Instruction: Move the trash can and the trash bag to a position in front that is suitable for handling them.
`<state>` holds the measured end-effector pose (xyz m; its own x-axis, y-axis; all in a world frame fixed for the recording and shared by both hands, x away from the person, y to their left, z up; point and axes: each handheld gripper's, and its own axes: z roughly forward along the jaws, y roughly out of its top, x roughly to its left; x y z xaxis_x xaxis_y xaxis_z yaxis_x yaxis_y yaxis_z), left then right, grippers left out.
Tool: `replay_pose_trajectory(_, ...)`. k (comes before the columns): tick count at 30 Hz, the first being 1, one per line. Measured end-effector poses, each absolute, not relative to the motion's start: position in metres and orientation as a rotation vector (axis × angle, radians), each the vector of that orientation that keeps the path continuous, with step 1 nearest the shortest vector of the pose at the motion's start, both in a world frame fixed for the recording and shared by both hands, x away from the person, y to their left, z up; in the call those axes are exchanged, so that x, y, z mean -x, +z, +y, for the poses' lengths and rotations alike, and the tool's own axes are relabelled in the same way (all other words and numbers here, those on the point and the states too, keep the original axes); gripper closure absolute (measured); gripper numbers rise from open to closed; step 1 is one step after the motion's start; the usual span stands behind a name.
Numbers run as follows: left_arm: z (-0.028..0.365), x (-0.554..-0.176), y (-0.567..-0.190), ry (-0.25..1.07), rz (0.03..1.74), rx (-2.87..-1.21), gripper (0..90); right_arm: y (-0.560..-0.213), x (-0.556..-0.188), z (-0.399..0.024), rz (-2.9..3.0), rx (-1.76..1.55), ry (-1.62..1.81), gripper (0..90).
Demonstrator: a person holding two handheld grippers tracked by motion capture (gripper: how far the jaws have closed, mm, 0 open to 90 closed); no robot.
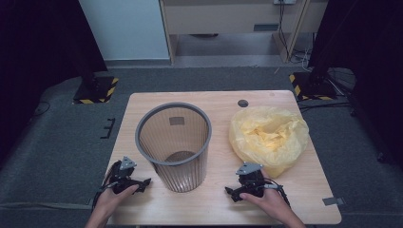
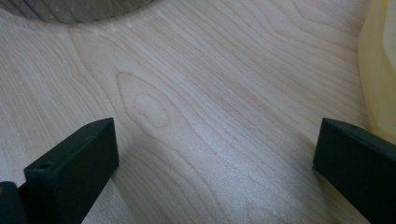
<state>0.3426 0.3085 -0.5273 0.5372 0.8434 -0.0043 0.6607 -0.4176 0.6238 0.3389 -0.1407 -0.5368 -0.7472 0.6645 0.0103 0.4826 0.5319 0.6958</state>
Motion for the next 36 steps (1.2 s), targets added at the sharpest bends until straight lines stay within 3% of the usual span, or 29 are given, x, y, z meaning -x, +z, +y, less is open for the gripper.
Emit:
replay_pose_trajectory(6,0.309,-0.343,-0.523,0.406,1.212,-2.175,2.7,-0.538,-0.339,-0.142,2.508,-0.964,1.037,0.2)
replay_pose_trajectory(19,0.296,-0.333,-0.498,0.354,1.019,-2.071,3.2,-0.538,-0.340,-0.142,2.503,-0.962,1.041,0.3)
replay_pose_trajectory(36,0.290,-0.334,-0.492,0.325,0.970,-2.010,2.7,-0.538,-0.341,-0.142,2.505,-0.965,1.041,0.3)
